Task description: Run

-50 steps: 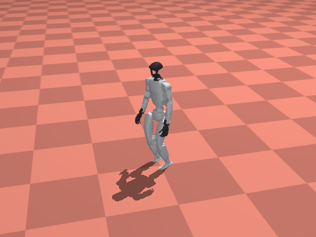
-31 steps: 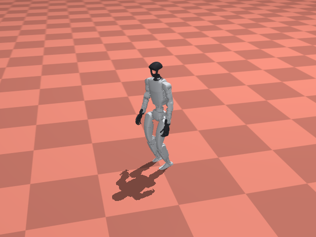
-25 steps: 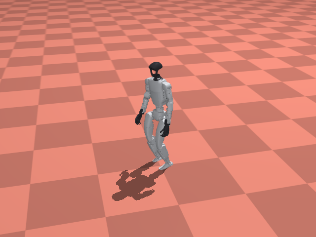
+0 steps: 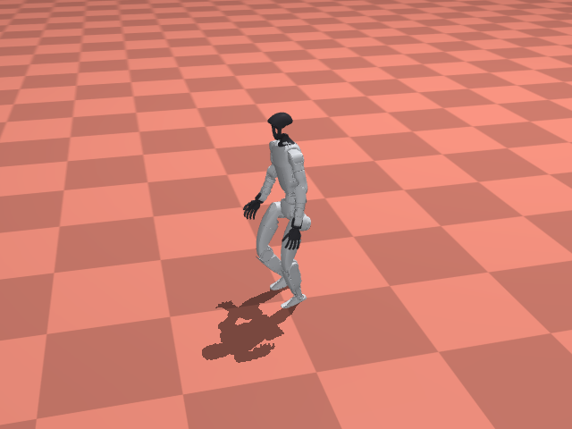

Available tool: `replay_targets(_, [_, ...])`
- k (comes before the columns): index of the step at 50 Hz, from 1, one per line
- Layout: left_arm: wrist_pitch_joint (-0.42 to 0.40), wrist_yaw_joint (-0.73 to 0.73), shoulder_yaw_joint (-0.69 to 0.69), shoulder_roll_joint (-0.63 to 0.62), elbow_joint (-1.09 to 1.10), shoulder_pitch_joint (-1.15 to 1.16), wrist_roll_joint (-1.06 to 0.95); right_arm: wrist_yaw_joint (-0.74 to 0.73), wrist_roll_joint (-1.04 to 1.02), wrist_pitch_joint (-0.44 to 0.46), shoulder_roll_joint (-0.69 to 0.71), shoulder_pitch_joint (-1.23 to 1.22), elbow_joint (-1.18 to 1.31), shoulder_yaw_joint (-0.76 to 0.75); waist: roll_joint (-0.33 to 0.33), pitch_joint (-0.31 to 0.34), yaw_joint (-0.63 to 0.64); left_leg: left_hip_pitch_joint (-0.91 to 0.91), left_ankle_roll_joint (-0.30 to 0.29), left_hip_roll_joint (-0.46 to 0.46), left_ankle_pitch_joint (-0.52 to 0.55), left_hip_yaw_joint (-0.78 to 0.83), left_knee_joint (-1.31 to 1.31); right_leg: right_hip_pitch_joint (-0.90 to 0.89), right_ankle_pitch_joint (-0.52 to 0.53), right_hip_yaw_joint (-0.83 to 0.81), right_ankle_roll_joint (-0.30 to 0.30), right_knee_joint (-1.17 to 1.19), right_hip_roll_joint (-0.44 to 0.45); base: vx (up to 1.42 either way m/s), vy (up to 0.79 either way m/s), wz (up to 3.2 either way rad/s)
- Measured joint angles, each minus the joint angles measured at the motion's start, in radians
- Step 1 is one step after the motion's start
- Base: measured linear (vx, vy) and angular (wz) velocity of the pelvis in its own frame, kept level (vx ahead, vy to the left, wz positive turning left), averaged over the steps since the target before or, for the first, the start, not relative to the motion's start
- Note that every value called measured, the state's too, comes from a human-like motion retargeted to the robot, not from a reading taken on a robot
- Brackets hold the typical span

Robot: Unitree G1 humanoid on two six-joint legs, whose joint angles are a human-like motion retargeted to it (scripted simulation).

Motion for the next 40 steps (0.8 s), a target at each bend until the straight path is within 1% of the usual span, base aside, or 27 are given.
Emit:
replay_targets(3, [0.001, -0.014, -0.030, 0.038, -0.008, -0.020, 0.048, 0.023, -0.002, 0.011, -0.001, 0.003, 0.018, 0.002, -0.033, -0.031, -0.015, -0.032, 0.002, -0.025, 0.024, 0.020, -0.010, 0.010, -0.004, 0.022, 0.016, 0.133, -0.044, -0.25, -0.08, -0.17])
replay_targets(5, [0.002, -0.025, -0.048, 0.067, -0.019, -0.050, 0.079, 0.043, -0.006, 0.019, -0.001, -0.007, 0.034, 0.002, -0.051, -0.056, -0.010, -0.035, 0.005, -0.040, 0.066, 0.025, -0.072, 0.030, 0.014, 0.049, 0.035, 0.154, -0.047, -0.26, -0.11, -0.10])
replay_targets(8, [-0.001, -0.024, -0.067, 0.092, -0.039, -0.091, 0.109, 0.053, -0.023, 0.031, 0.003, -0.010, 0.045, 0.019, -0.069, -0.072, 0.002, -0.069, 0.004, -0.035, 0.079, 0.030, -0.057, 0.107, 0.015, 0.085, 0.054, 0.078, -0.023, -0.29, -0.14, -0.07])
replay_targets(10, [-0.002, -0.018, -0.071, 0.103, -0.053, -0.125, 0.123, 0.059, -0.036, 0.037, 0.007, -0.017, 0.049, 0.034, -0.067, -0.074, 0.019, -0.108, -0.004, -0.010, 0.073, 0.033, -0.017, 0.159, -0.009, 0.093, 0.046, -0.029, 0.006, -0.31, -0.15, -0.15])
replay_targets(13, [-0.008, -0.001, -0.063, 0.107, -0.077, -0.180, 0.137, 0.065, -0.066, 0.042, 0.006, -0.042, 0.048, 0.055, -0.031, -0.058, 0.062, -0.204, -0.036, 0.075, 0.042, 0.032, 0.101, 0.205, -0.081, 0.050, -0.011, -0.209, 0.064, -0.32, -0.16, -0.33])
replay_targets(15, [-0.019, 0.012, -0.055, 0.098, -0.098, -0.198, 0.132, 0.066, -0.088, 0.040, 0.004, -0.050, 0.041, 0.074, -0.023, -0.034, 0.085, -0.267, -0.060, 0.125, 0.036, 0.030, 0.190, 0.209, -0.114, 0.015, -0.036, -0.252, 0.074, -0.34, -0.16, -0.28])
replay_targets(20, [-0.037, 0.014, -0.013, 0.049, -0.153, -0.199, 0.108, 0.078, -0.151, 0.041, -0.022, -0.070, 0.014, 0.099, 0.033, 0.017, 0.139, -0.397, -0.048, 0.261, -0.054, 0.025, 0.537, 0.196, -0.101, -0.029, -0.069, -0.321, 0.153, -0.28, -0.10, -0.23])
replay_targets(22, [-0.033, 0.004, 0.007, 0.024, -0.157, -0.172, 0.101, 0.090, -0.170, 0.043, -0.035, -0.059, -0.001, 0.098, 0.064, 0.021, 0.162, -0.396, -0.038, 0.297, -0.079, 0.004, 0.669, 0.198, -0.077, -0.033, -0.076, -0.354, 0.190, -0.20, -0.04, -0.40])
replay_targets(23, [-0.029, -0.005, 0.018, 0.012, -0.154, -0.158, 0.098, 0.098, -0.181, 0.046, -0.046, -0.051, -0.012, 0.095, 0.089, 0.021, 0.175, -0.382, -0.037, 0.319, -0.092, -0.014, 0.717, 0.215, -0.048, -0.034, -0.081, -0.406, 0.220, -0.16, -0.01, -0.44])
replay_targets(25, [-0.022, -0.019, 0.034, -0.007, -0.133, -0.120, 0.091, 0.109, -0.196, 0.046, -0.058, -0.027, -0.032, 0.091, 0.110, 0.020, 0.184, -0.318, -0.034, 0.328, -0.108, -0.031, 0.760, 0.229, -0.024, -0.037, -0.083, -0.448, 0.244, -0.13, 0.01, -0.34])
replay_targets(28, [-0.011, -0.038, 0.059, -0.020, -0.083, -0.057, 0.073, 0.119, -0.203, 0.041, -0.067, 0.013, -0.056, 0.075, 0.122, 0.015, 0.171, -0.172, -0.043, 0.308, -0.133, -0.036, 0.665, 0.237, -0.016, -0.045, -0.082, -0.461, 0.248, -0.10, 0.06, -0.18])
replay_targets(31, [0.000, -0.055, 0.080, -0.022, -0.044, -0.007, 0.062, 0.117, -0.197, 0.034, -0.077, 0.042, -0.063, 0.052, 0.113, 0.009, 0.135, -0.028, -0.047, 0.250, -0.170, -0.024, 0.450, 0.218, -0.034, -0.055, -0.074, -0.411, 0.213, -0.06, 0.10, 0.01])
replay_targets(33, [0.006, -0.063, 0.086, -0.015, -0.038, 0.011, 0.064, 0.108, -0.191, 0.029, -0.085, 0.052, -0.062, 0.033, 0.090, 0.008, 0.106, 0.050, -0.032, 0.189, -0.199, -0.011, 0.291, 0.186, -0.057, -0.061, -0.060, -0.340, 0.162, -0.05, 0.13, 0.22])
replay_targets(35, [0.011, -0.061, 0.081, -0.001, -0.048, 0.013, 0.070, 0.094, -0.185, 0.025, -0.091, 0.057, -0.060, 0.016, 0.057, 0.010, 0.078, 0.107, -0.011, 0.123, -0.206, 0.004, 0.161, 0.139, -0.076, -0.071, -0.042, -0.237, 0.093, -0.06, 0.13, 0.24])
replay_targets(37, [0.009, -0.052, 0.065, 0.015, -0.070, 0.004, 0.074, 0.080, -0.177, 0.021, -0.093, 0.063, -0.057, 0.005, 0.041, 0.021, 0.058, 0.131, 0.001, 0.090, -0.211, 0.009, 0.114, 0.088, -0.050, -0.100, -0.031, -0.117, 0.036, -0.07, 0.12, 0.17])
replay_targets(38, [0.011, -0.046, 0.055, 0.027, -0.088, -0.014, 0.075, 0.075, -0.171, 0.022, -0.095, 0.058, -0.055, -0.003, 0.019, 0.021, 0.046, 0.151, 0.011, 0.048, -0.187, 0.009, 0.051, 0.044, -0.027, -0.099, -0.021, -0.043, -0.012, -0.05, 0.12, 0.25])
replay_targets(40, [0.003, -0.030, 0.033, 0.046, -0.126, -0.041, 0.079, 0.064, -0.165, 0.021, -0.095, 0.067, -0.053, -0.010, 0.001, 0.033, 0.025, 0.168, 0.020, 0.015, -0.178, 0.005, 0.028, -0.009, 0.031, -0.102, -0.014, 0.082, -0.070, -0.04, 0.12, 0.28])
